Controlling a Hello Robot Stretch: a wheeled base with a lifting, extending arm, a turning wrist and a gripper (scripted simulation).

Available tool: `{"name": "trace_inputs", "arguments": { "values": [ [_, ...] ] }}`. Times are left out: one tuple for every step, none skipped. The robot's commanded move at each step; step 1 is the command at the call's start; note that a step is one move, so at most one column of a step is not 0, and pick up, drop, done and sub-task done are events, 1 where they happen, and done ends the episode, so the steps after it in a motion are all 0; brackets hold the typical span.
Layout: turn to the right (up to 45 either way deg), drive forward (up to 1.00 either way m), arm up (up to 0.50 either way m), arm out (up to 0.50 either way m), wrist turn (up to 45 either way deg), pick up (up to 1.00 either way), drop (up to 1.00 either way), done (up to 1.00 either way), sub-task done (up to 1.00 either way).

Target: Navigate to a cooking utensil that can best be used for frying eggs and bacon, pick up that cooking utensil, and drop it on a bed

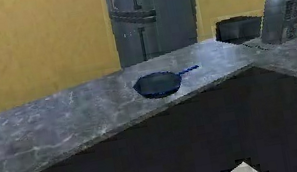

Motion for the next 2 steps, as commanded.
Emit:
{"name": "trace_inputs", "arguments": {
  "values": [
    [-45.0,0.0,0.0,0.0,0.0,0.0,0.0,0.0,0.0],
    [-39.0,0.0,0.0,0.0,0.0,0.0,0.0,0.0,0.0]
  ]
}}
